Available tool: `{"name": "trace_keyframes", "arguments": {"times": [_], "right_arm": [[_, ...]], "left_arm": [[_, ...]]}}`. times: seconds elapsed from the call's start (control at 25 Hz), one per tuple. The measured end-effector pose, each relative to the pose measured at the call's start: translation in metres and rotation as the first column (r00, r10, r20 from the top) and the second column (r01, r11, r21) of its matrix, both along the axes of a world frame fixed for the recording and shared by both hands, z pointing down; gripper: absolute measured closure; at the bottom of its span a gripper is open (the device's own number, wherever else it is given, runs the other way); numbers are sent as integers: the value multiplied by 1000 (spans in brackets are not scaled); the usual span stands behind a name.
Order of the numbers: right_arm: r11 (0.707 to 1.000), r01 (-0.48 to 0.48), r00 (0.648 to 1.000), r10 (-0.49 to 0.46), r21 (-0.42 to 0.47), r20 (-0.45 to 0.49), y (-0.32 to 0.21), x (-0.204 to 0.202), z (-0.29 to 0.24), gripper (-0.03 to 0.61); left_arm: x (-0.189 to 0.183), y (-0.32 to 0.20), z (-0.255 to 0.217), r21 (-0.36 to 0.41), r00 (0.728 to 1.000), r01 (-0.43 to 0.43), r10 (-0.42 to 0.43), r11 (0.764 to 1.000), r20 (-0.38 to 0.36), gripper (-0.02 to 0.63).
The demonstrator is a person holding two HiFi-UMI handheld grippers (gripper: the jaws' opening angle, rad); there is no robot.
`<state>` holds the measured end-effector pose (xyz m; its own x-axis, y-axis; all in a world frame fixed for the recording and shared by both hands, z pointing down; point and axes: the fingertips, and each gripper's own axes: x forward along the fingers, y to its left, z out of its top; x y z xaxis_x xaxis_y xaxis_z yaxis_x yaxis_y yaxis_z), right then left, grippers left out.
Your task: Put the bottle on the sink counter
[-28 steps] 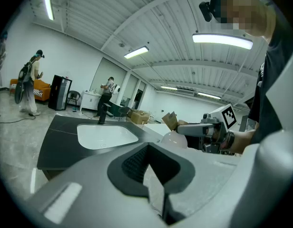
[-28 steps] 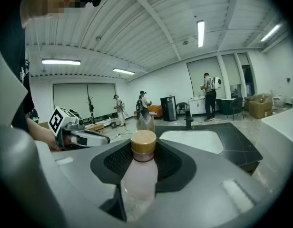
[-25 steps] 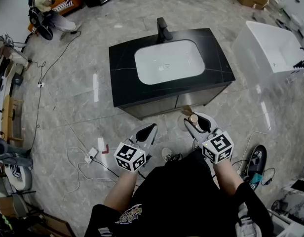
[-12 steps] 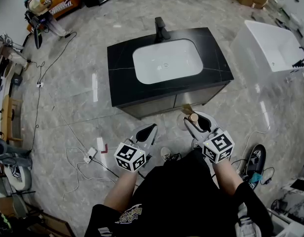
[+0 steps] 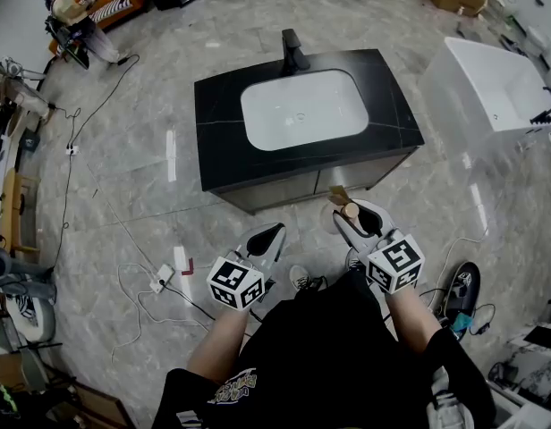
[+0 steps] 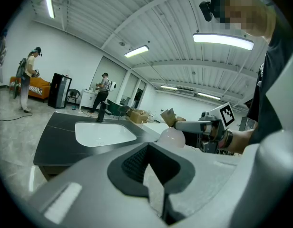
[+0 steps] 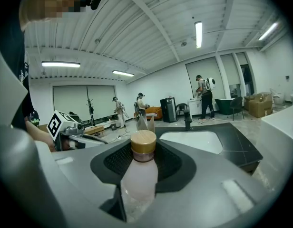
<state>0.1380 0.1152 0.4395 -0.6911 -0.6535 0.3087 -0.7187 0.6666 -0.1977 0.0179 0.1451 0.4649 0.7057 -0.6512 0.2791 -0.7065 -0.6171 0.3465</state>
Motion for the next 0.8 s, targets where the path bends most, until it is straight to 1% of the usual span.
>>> {"name": "trace_keyframes", "arguments": {"times": [0.6, 0.8], "right_arm": [[1000, -5, 1000, 5, -2, -9, -9, -13, 0, 414], [1000, -7, 1000, 7, 3, -4, -11, -18, -3, 414]], "left_arm": [[-13, -3, -3, 6, 1000, 2, -2, 1000, -10, 614], [-23, -4, -2, 8, 1000, 23, -22, 1000, -17, 614]]}}
